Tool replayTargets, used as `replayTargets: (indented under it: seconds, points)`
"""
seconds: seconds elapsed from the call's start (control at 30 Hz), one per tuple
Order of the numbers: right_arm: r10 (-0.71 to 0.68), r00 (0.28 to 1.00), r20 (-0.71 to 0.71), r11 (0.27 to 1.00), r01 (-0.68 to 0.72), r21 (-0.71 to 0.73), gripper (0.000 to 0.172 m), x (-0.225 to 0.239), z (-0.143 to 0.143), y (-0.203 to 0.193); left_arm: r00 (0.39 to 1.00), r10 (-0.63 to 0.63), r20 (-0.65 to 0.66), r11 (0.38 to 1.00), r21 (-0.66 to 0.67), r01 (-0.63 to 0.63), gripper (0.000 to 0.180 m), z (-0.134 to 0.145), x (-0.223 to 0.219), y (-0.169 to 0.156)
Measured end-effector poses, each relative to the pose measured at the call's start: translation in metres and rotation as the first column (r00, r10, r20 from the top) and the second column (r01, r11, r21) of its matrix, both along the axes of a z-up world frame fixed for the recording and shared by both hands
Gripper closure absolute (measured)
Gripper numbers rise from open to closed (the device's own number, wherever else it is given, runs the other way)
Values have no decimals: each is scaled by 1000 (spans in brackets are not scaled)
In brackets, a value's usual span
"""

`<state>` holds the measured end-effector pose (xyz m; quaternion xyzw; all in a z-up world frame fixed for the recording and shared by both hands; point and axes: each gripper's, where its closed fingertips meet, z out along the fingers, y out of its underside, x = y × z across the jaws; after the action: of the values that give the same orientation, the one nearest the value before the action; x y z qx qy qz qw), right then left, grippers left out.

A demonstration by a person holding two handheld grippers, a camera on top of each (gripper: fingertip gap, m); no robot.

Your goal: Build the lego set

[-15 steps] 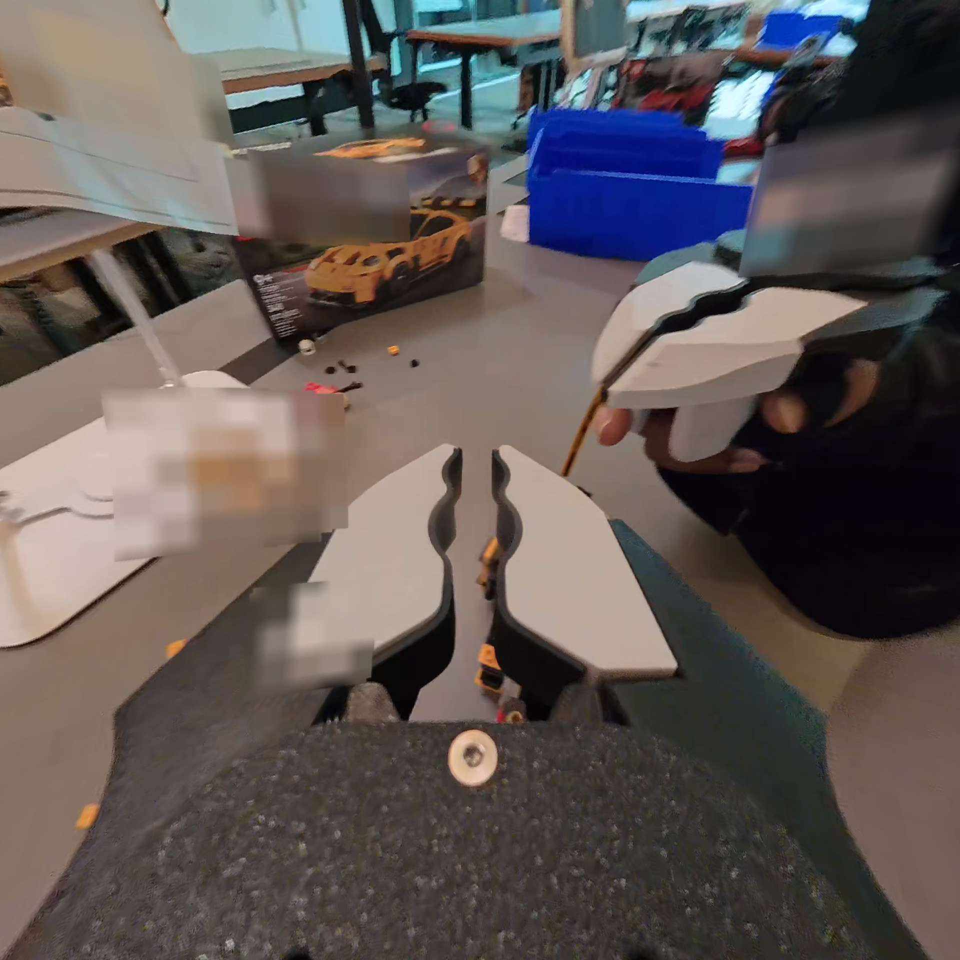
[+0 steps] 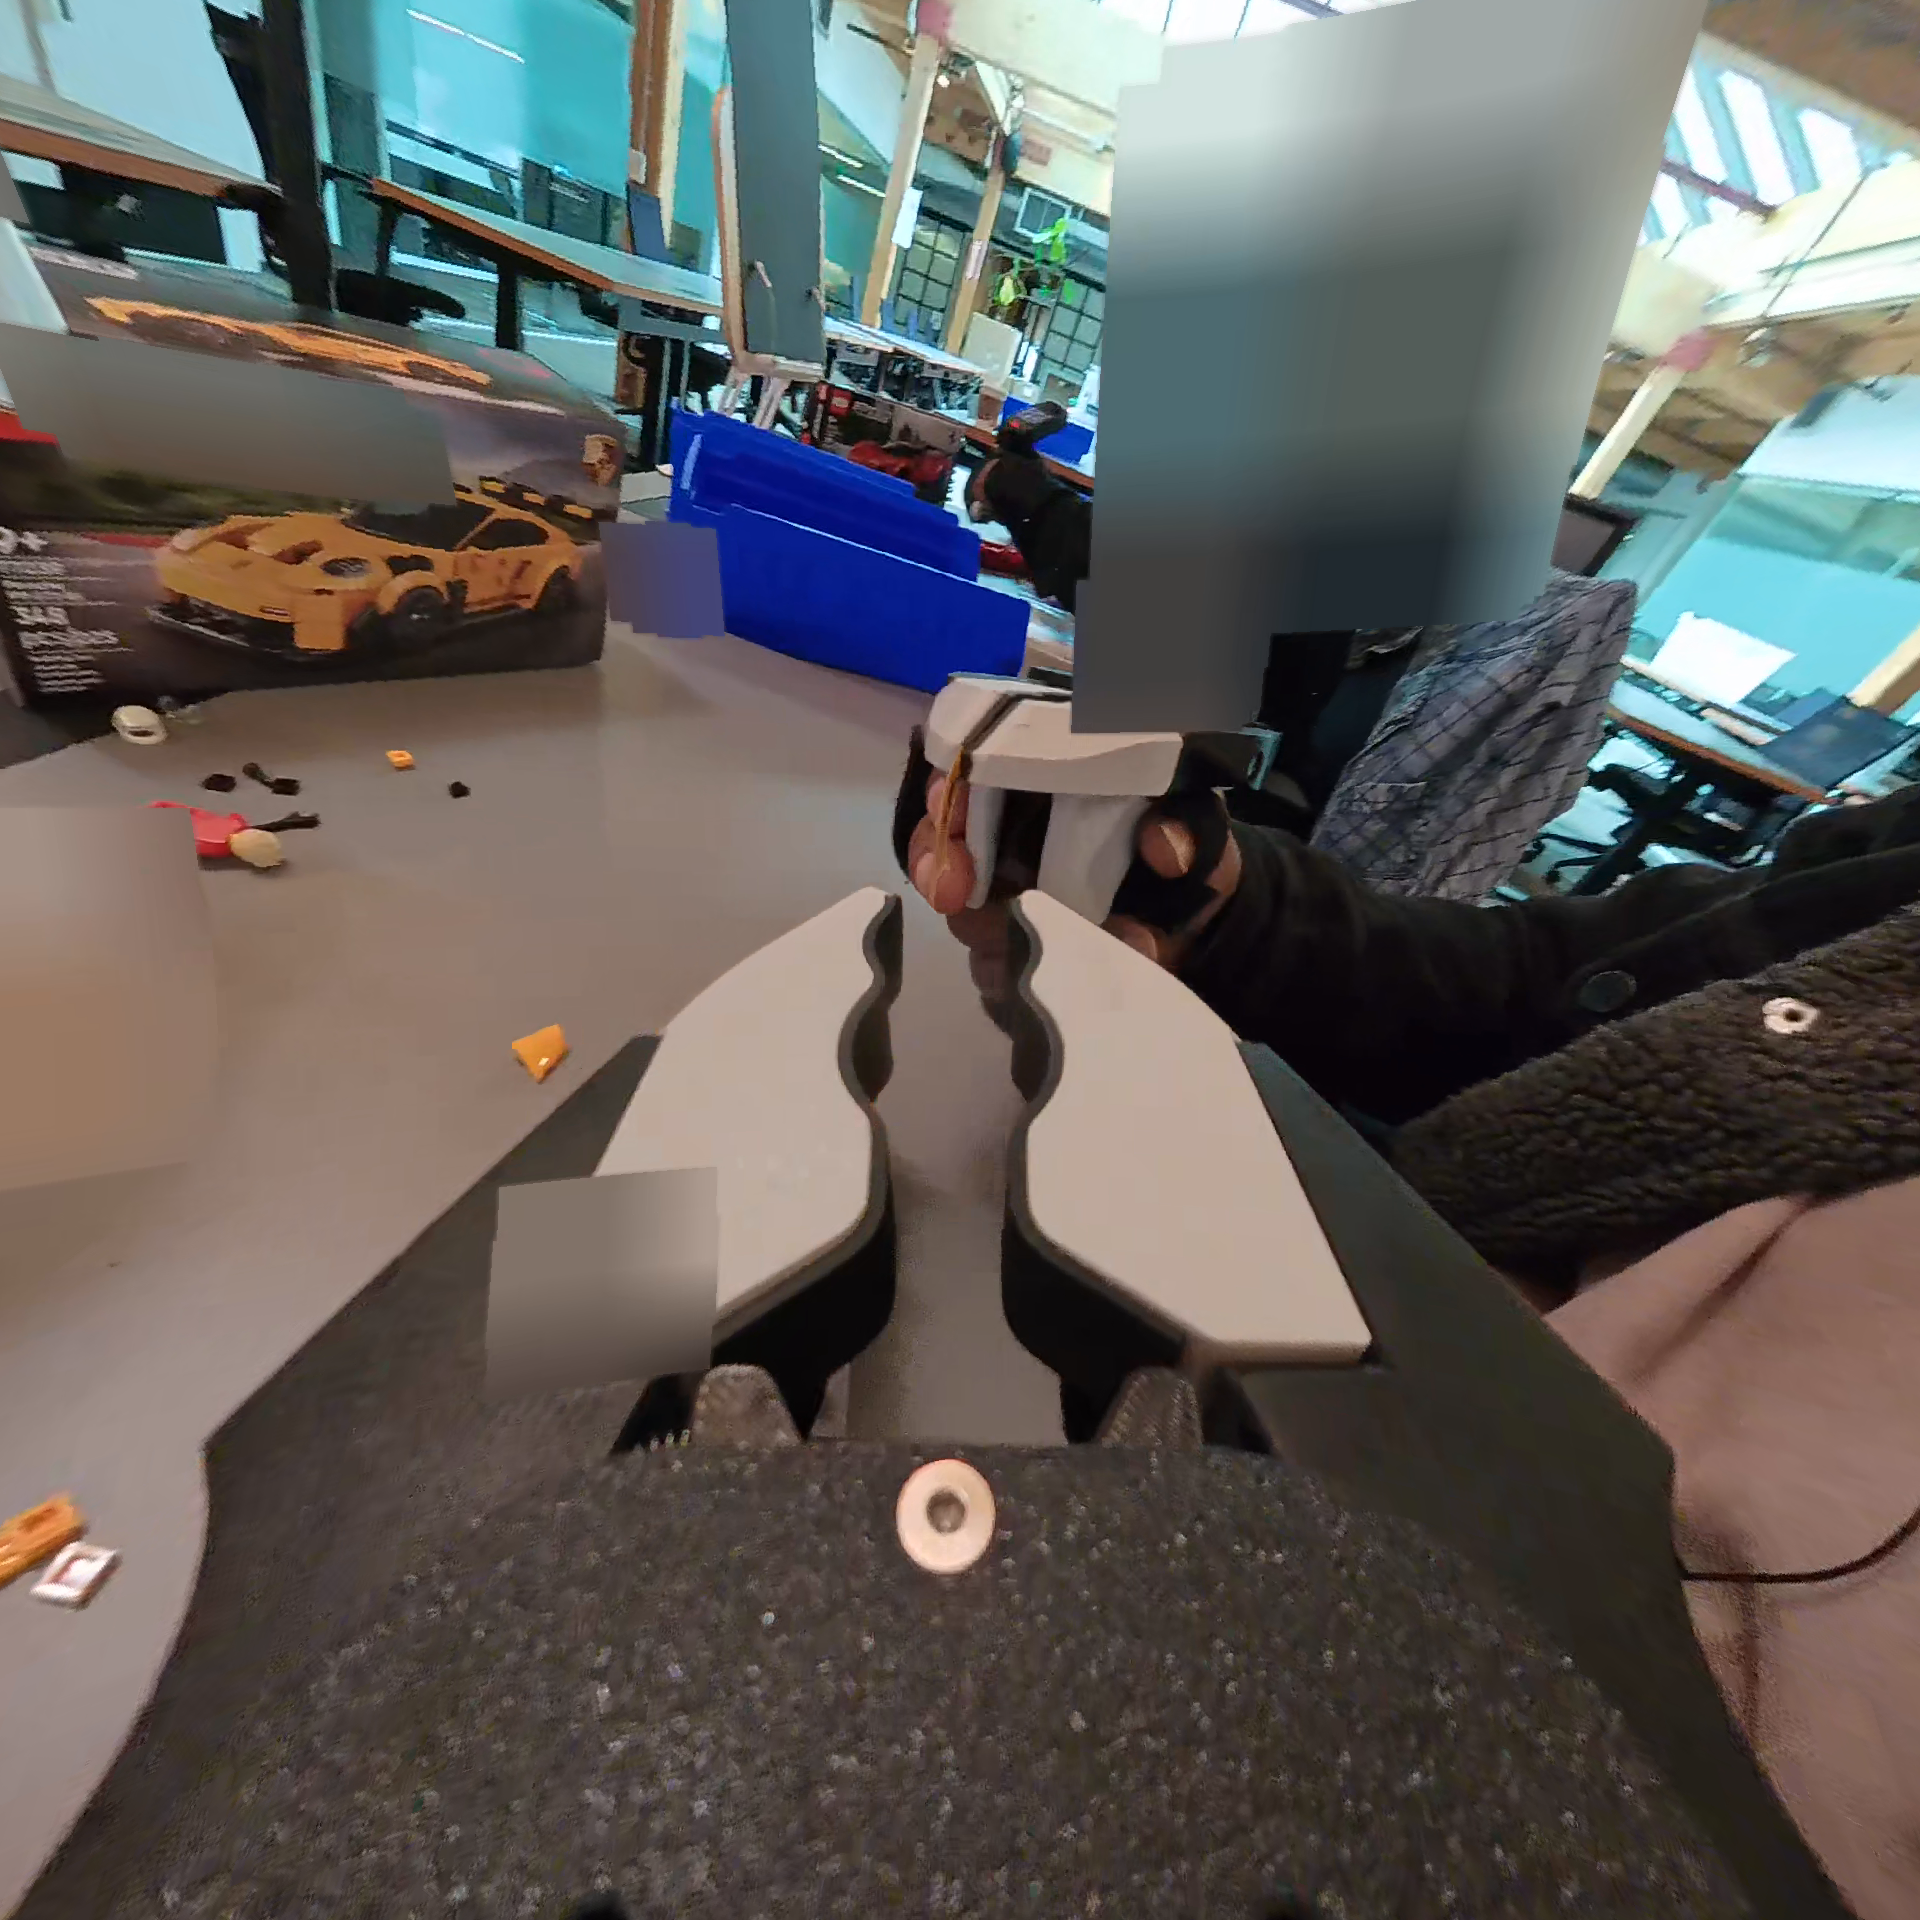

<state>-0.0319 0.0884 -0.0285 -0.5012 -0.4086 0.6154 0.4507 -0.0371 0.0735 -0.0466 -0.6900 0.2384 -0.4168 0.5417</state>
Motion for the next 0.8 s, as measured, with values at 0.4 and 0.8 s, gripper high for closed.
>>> replayTargets:
  seconds: [0.4,0.8]
  points:
    - [35,999,-4,999,-35,-29,172,0,-4,0,998,5,57,998,-67,-1,176,-9,5,8]
    - [-12,988,156,999,4,47,156,-9,-23,5,998,31,47,986,-167,-23,180,-14,-8,11]
